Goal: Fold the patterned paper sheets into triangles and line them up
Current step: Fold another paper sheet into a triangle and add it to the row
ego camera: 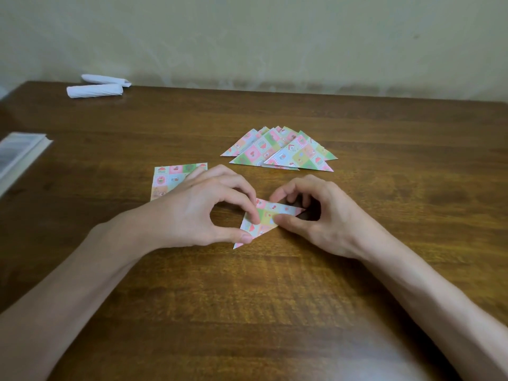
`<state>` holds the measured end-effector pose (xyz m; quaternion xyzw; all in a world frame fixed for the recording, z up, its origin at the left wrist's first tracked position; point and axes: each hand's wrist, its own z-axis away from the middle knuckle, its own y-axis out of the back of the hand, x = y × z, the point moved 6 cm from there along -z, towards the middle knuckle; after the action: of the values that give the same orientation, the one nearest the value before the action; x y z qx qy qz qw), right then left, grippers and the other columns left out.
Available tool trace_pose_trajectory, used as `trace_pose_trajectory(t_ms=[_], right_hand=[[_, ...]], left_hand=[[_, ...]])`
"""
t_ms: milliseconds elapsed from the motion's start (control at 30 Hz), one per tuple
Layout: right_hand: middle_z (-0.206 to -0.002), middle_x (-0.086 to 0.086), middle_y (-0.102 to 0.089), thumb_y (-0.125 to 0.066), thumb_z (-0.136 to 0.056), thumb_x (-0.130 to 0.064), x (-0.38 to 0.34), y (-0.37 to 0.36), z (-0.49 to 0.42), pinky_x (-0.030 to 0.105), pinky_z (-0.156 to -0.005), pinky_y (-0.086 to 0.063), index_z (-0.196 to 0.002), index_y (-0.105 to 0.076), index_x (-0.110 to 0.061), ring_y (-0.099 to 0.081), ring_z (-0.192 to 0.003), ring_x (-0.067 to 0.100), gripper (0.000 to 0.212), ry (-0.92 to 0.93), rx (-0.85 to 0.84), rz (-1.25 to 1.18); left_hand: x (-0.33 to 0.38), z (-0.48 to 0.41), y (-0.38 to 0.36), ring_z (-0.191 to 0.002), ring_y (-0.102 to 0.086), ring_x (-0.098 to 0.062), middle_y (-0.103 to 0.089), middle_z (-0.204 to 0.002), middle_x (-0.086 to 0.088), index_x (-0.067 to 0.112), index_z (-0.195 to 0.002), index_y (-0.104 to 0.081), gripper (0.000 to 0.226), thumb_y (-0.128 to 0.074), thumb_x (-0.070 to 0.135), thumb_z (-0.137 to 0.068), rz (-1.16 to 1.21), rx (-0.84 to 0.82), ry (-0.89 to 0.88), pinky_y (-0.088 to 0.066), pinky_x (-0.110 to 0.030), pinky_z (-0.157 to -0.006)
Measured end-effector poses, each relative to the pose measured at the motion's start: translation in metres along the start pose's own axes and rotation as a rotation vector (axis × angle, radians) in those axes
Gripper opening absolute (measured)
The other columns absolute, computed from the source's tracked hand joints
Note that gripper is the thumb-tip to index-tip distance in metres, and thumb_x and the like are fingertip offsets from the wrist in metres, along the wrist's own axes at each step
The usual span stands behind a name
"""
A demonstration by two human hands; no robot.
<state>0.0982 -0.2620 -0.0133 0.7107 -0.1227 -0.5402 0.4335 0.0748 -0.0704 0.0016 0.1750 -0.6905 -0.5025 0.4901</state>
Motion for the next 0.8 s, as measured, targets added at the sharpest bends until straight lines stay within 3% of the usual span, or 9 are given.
trace_pose_trajectory(t_ms=[67, 200, 400, 600, 800], right_hand=[[-0.098, -0.014, -0.060, -0.081, -0.087, -0.033, 0.003, 0.002, -0.001, 0.045, -0.096, -0.047, -0.109, -0.070, -0.043, -0.054, -0.089, 0.007, 0.027, 0.016, -0.005, -0.026], [-0.095, -0.009, -0.066, -0.080, -0.087, -0.007, 0.007, 0.012, -0.005, 0.027, -0.084, -0.051, -0.108, -0.072, -0.034, -0.054, -0.079, 0.005, 0.035, -0.019, -0.008, -0.193], [-0.099, -0.001, -0.071, -0.065, -0.083, 0.018, 0.016, 0.011, -0.011, 0.023, -0.074, -0.050, -0.104, -0.073, -0.027, -0.052, -0.071, 0.007, 0.051, -0.091, -0.011, -0.308], [-0.104, 0.007, -0.067, -0.070, -0.078, 0.022, 0.019, 0.015, -0.012, 0.019, -0.066, -0.049, -0.109, -0.070, -0.022, -0.053, -0.068, 0.009, 0.053, -0.101, 0.011, -0.376], [-0.100, 0.002, -0.060, -0.070, -0.075, 0.023, 0.022, 0.017, -0.014, 0.017, -0.063, -0.047, -0.107, -0.068, -0.023, -0.051, -0.066, 0.009, 0.056, -0.139, 0.028, -0.412]], left_hand=[[0.000, 0.000, 0.000, -0.135, -0.038, 0.000, -0.054, -0.127, 0.033, 0.053, -0.101, -0.072, 0.032, -0.068, 0.071, -0.075, -0.002, 0.001, -0.004, -0.025, -0.046, -0.119], [0.000, 0.000, -0.001, -0.135, -0.037, 0.002, -0.053, -0.127, 0.034, 0.052, -0.103, -0.072, 0.030, -0.070, 0.067, -0.077, 0.003, -0.010, -0.004, -0.027, -0.034, -0.114], [0.000, 0.000, -0.001, -0.134, -0.038, 0.003, -0.053, -0.126, 0.035, 0.052, -0.103, -0.072, 0.029, -0.071, 0.066, -0.077, -0.008, -0.006, -0.019, -0.025, -0.030, -0.112], [0.000, 0.000, -0.002, -0.134, -0.037, 0.005, -0.053, -0.126, 0.036, 0.053, -0.104, -0.071, 0.031, -0.069, 0.067, -0.077, -0.013, -0.002, -0.033, -0.024, -0.022, -0.109], [0.000, 0.001, -0.001, -0.134, -0.038, 0.005, -0.054, -0.126, 0.036, 0.053, -0.105, -0.072, 0.031, -0.068, 0.068, -0.078, -0.020, 0.009, -0.042, -0.026, -0.023, -0.108]])
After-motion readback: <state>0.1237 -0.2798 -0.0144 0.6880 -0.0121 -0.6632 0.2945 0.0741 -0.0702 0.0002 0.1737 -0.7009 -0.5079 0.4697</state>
